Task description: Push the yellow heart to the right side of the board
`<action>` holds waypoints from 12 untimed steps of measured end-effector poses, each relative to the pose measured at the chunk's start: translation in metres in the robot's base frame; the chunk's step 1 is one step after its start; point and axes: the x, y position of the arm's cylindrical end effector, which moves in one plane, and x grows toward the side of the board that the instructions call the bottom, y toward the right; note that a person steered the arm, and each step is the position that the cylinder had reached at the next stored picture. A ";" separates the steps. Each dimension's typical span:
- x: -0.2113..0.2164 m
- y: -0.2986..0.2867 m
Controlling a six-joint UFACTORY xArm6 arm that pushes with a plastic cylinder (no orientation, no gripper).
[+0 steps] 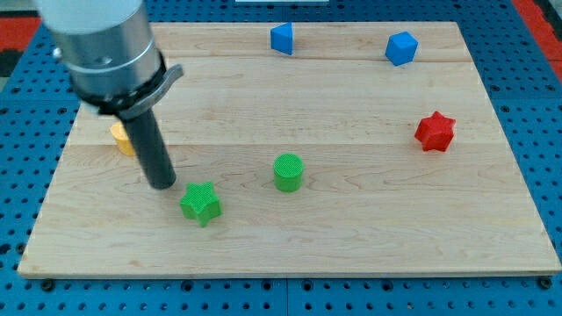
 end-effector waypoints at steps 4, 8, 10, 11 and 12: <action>0.039 0.067; 0.039 0.048; 0.028 0.033; -0.005 -0.003; -0.031 0.012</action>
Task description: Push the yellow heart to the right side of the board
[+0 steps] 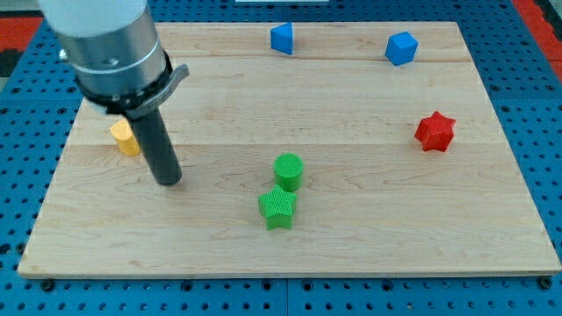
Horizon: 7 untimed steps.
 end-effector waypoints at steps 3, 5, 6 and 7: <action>-0.099 -0.012; -0.099 -0.105; -0.080 -0.128; -0.068 -0.068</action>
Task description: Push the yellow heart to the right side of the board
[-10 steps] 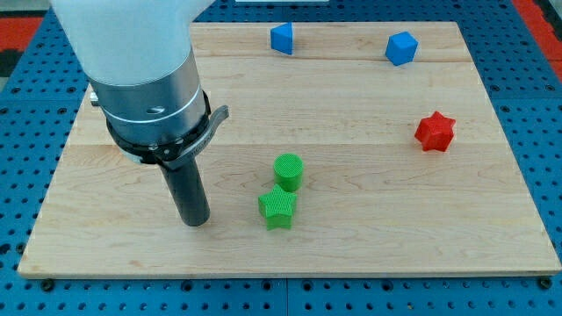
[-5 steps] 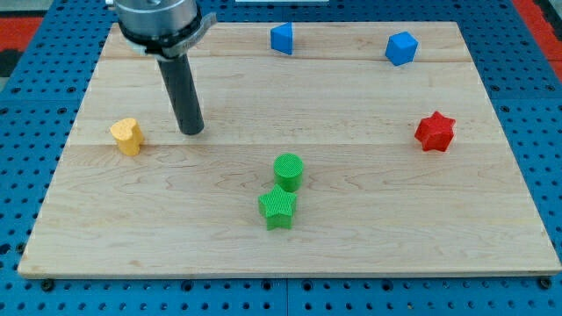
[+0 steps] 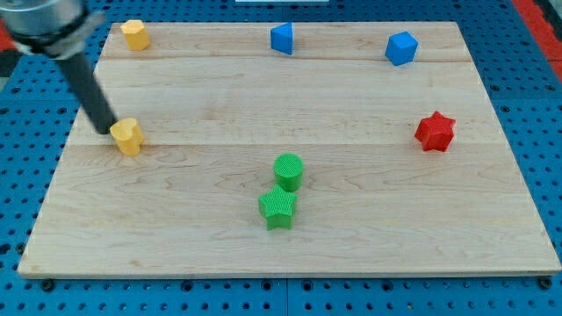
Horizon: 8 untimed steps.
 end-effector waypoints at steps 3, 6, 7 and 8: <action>-0.003 -0.017; 0.012 0.119; 0.008 0.103; 0.008 0.064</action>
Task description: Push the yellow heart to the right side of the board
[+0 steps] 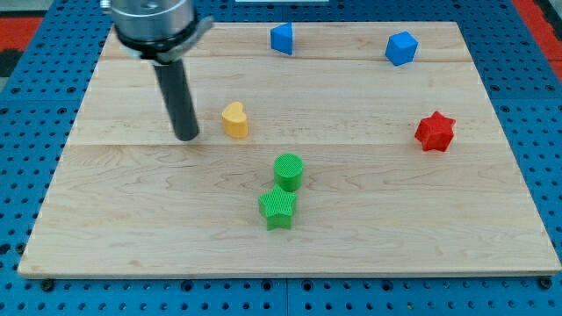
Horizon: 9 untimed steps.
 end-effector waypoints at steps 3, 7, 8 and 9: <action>-0.035 0.017; -0.036 0.077; -0.033 0.073; 0.003 0.138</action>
